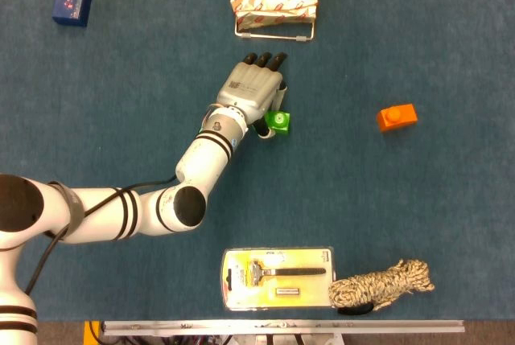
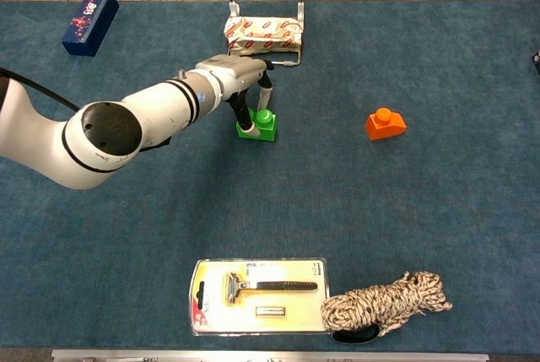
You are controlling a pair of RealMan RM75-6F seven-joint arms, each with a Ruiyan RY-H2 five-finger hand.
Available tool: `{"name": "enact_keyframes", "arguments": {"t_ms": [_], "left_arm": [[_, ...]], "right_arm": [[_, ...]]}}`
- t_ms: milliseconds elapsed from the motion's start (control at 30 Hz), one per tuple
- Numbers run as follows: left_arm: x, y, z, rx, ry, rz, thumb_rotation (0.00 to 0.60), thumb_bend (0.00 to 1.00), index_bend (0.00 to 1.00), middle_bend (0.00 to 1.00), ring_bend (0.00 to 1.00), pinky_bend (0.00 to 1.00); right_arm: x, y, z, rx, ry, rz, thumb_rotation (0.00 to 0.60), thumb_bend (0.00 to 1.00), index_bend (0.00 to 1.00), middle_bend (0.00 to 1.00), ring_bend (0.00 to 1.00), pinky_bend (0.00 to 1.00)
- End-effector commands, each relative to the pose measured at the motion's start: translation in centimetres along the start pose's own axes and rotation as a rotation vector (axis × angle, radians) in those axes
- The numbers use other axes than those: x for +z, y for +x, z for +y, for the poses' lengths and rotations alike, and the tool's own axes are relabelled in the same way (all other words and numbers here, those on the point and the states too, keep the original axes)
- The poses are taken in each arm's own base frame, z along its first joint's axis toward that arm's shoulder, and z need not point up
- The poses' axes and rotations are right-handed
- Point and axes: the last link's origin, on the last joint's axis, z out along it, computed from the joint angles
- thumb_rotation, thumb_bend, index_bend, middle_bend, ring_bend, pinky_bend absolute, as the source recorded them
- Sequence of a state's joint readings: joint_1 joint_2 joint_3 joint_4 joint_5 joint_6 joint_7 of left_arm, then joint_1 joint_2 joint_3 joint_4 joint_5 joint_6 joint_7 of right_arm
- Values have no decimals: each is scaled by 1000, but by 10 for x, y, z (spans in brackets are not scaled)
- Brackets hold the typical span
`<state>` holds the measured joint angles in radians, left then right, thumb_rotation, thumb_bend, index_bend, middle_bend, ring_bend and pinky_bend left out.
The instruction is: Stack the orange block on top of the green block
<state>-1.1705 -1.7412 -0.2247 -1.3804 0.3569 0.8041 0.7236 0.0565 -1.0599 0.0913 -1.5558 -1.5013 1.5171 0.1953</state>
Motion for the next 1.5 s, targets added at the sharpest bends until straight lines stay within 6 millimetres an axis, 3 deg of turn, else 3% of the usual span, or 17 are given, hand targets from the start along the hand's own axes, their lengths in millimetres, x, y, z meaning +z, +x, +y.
{"name": "enact_keyframes", "arguments": {"t_ms": [33,267,600,833,1133,1500], "left_arm": [[1,-2,2,-4,-3,-8,600,214,567,53,0,70],[3,-5,2,-13,-6,-25,600,214,507,53,0,75],[-1,-4,4,-17,-24,-19,600,214,176,53,0,79],[-15,0,3,-1,-39,-7,600,213,124,53,0,79],[-63,12,-18,60,-38,17,600,214,125,53,0,82],[-142,6,-87,116,17,120,600,214,131,53,0,88]], "right_arm": [[0,0,0,0,1,-3,600,254,267,315,148,343],[0,0,-1,-5,3,-3,600,253,267,315,148,343],[0,-1,-1,-9,5,-7,600,254,267,315,148,343],[0,-2,-1,-9,7,-8,600,254,267,315,148,343],[-2,0,-1,-3,3,5,600,253,267,315,148,343],[-2,0,-3,2,2,17,600,254,267,315,148,343]]}}
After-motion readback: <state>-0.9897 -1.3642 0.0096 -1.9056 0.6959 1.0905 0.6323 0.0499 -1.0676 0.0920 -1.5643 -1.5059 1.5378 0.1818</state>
